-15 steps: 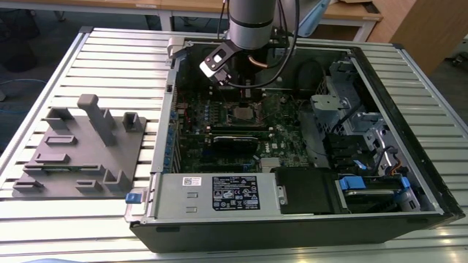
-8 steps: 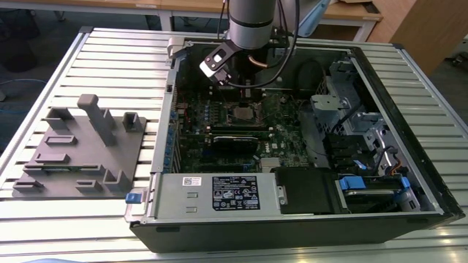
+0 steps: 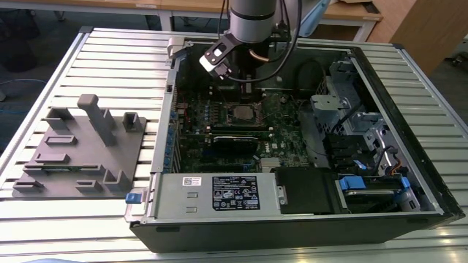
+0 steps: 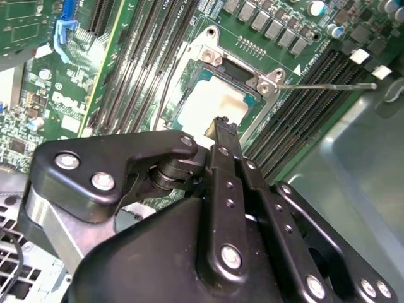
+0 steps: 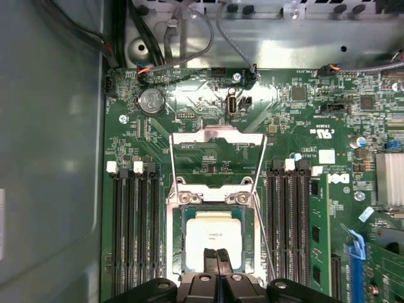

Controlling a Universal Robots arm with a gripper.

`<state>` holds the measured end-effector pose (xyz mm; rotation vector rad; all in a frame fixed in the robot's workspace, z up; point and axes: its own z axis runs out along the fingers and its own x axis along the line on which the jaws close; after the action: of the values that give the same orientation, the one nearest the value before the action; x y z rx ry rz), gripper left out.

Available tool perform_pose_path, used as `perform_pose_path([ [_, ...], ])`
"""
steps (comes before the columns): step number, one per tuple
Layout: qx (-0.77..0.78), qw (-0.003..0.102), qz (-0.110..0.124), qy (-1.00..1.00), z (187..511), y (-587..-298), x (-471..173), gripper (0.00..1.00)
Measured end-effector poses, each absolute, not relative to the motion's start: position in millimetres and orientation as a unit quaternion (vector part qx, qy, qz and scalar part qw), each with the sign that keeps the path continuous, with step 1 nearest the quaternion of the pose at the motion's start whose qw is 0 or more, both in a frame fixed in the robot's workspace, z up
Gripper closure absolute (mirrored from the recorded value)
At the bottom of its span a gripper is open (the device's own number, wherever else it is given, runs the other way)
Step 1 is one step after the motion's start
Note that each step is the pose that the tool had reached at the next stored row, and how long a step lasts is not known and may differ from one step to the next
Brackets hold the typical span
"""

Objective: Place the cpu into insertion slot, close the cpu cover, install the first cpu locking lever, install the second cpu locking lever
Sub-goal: 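Close the cpu cover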

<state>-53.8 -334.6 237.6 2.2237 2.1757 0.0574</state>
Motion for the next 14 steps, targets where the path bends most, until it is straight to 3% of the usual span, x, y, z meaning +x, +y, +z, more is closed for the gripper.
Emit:
perform_pose_path([
  [14,0.715,0.015,0.018,0.699,256,-335,-54,0.90],
])
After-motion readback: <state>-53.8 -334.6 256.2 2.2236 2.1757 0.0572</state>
